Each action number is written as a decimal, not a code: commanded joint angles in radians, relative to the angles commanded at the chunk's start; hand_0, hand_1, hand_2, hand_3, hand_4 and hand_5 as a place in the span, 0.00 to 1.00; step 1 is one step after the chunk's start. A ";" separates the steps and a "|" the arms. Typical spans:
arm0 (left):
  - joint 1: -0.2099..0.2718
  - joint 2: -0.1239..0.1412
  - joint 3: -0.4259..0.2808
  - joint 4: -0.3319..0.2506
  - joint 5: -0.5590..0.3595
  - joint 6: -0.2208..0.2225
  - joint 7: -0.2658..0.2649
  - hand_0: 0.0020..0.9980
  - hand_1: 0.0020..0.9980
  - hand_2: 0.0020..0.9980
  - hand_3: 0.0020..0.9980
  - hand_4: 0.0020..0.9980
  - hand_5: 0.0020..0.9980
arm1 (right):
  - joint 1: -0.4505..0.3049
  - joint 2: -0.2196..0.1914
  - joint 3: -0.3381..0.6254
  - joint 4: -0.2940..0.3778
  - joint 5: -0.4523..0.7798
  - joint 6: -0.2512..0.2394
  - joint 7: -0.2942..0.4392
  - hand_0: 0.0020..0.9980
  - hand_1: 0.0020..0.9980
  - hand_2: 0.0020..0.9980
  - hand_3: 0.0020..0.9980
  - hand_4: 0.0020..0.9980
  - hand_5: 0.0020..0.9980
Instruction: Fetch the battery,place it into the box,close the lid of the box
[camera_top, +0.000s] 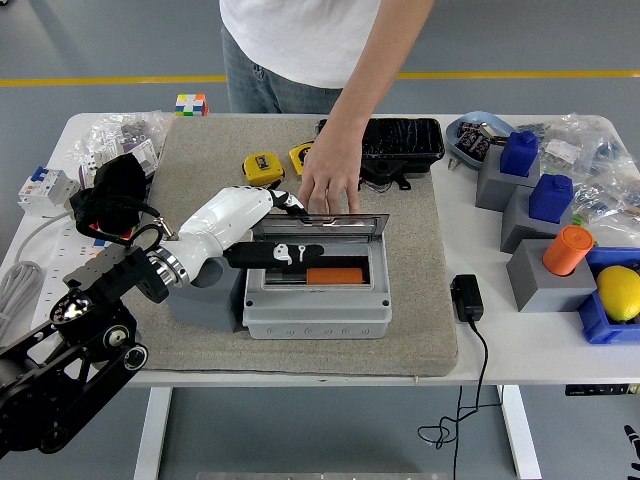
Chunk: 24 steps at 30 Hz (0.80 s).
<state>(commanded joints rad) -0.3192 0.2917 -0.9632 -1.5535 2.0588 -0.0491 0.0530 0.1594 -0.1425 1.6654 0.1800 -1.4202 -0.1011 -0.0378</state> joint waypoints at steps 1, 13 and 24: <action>0.001 0.004 0.002 -0.003 -0.002 0.003 -0.002 0.71 0.71 0.67 0.62 1.00 1.00 | 0.000 0.000 -0.001 0.000 0.001 0.000 0.000 0.83 0.80 0.78 0.82 1.00 0.98; 0.017 0.064 0.064 -0.027 -0.025 0.026 -0.012 0.72 0.72 0.67 0.62 1.00 1.00 | 0.002 0.000 0.007 0.000 0.000 -0.001 0.000 0.83 0.80 0.78 0.82 1.00 0.98; 0.032 0.082 0.108 -0.029 -0.038 0.031 -0.017 0.73 0.72 0.67 0.62 1.00 1.00 | 0.006 0.000 0.008 0.000 0.002 -0.001 0.002 0.83 0.80 0.78 0.82 1.00 0.98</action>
<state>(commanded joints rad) -0.2876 0.3739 -0.8553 -1.5826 2.0209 -0.0178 0.0360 0.1655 -0.1429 1.6730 0.1800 -1.4184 -0.1019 -0.0360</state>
